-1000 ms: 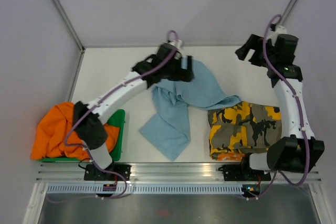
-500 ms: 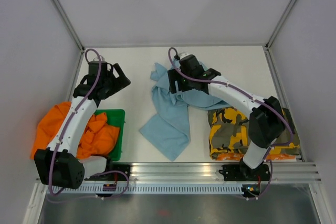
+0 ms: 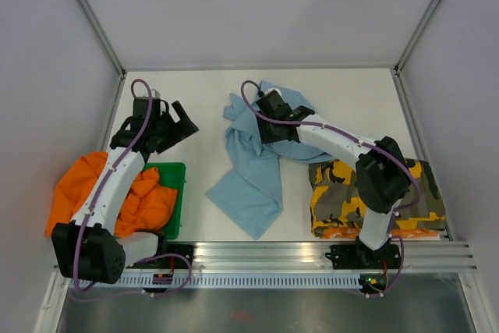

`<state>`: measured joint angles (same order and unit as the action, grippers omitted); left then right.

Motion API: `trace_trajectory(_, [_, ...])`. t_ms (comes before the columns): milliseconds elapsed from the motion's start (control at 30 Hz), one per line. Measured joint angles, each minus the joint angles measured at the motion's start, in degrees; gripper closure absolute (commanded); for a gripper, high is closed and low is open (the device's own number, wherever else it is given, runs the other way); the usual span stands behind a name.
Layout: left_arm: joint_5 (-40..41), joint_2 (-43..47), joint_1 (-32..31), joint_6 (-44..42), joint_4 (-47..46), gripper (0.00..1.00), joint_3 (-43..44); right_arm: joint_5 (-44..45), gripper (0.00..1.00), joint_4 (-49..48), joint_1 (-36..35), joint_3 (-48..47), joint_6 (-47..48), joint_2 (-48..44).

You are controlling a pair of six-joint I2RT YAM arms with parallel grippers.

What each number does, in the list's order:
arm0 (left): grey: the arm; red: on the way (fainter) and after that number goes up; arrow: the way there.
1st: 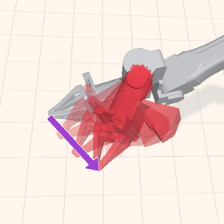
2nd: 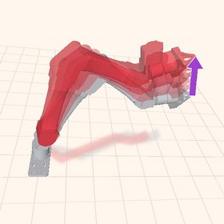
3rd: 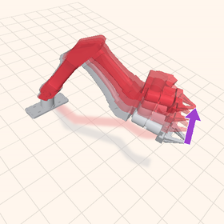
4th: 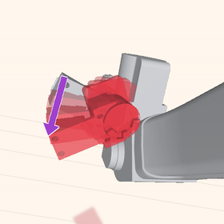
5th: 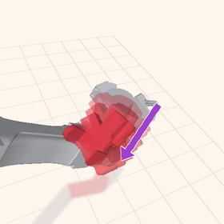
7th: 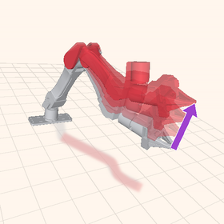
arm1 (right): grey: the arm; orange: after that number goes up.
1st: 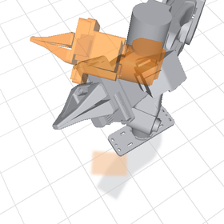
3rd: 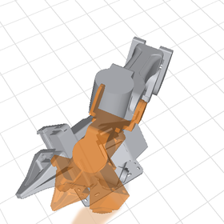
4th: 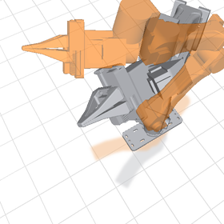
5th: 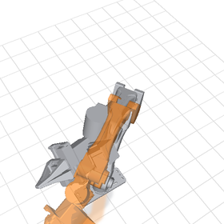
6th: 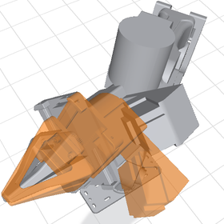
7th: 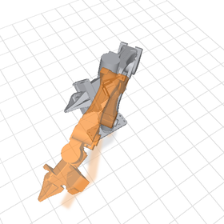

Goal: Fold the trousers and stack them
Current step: Flatten the trousers out

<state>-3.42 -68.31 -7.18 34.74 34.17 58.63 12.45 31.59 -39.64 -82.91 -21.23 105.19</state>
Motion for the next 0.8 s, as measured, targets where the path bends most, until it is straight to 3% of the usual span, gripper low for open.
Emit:
trace_trajectory(100, [-0.22, -0.07, 0.0, -0.04, -0.02, 0.0, 0.0, 0.09, 0.65, -1.14, 0.0, 0.0, 0.04, 0.5])
trace_trajectory(167, [-0.28, -0.15, 0.0, -0.04, -0.02, 0.0, 0.0, 0.15, 0.98, -1.55, 0.0, 0.0, 0.33, 1.18])
trace_trajectory(433, [-6.64, 0.42, -1.62, -3.63, -7.48, 0.04, -4.15, 4.39, 1.0, 1.79, 3.82, -6.03, 3.72, 1.92])
trace_trajectory(600, [-5.31, -1.16, -10.8, -6.93, -14.34, 0.0, -5.31, 0.72, 1.0, 0.61, 18.84, -13.75, 9.01, 0.57])
trace_trajectory(800, [1.07, -15.45, -14.51, -5.35, -23.58, 0.0, -3.58, -5.46, 1.0, -3.15, 35.01, -16.94, 17.46, -0.13])
